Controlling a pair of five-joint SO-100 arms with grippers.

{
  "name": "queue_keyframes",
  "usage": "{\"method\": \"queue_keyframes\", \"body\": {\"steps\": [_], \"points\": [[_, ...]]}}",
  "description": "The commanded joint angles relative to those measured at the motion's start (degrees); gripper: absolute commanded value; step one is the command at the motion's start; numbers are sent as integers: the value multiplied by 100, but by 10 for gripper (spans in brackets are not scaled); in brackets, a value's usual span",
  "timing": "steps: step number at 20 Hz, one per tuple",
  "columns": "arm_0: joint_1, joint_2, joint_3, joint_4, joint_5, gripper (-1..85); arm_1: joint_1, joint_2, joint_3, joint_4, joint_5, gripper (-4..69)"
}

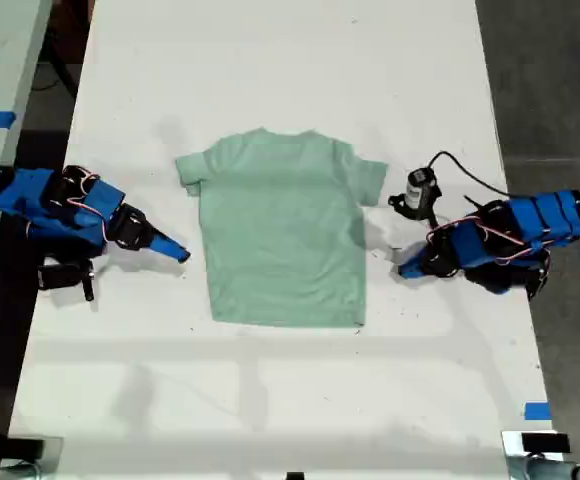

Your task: Fold t shirt

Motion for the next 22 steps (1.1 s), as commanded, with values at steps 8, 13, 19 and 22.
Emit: {"method": "queue_keyframes", "body": {"steps": [8, 13, 19, 22], "points": [[-976, 105, 237, -18, -2514, 115, 562, 70, 229, -246, 3902, 20], [-1969, 79, 237, 0, -3085, 380, 545, 70, 176, -563, 4896, 8], [-2426, 53, 237, 0, -3182, 315, 3656, -2610, -2997, 44, 2522, 267], [-2408, 62, 237, 0, -2637, 35, 5019, -4271, -3568, -606, 1758, 326]]}}
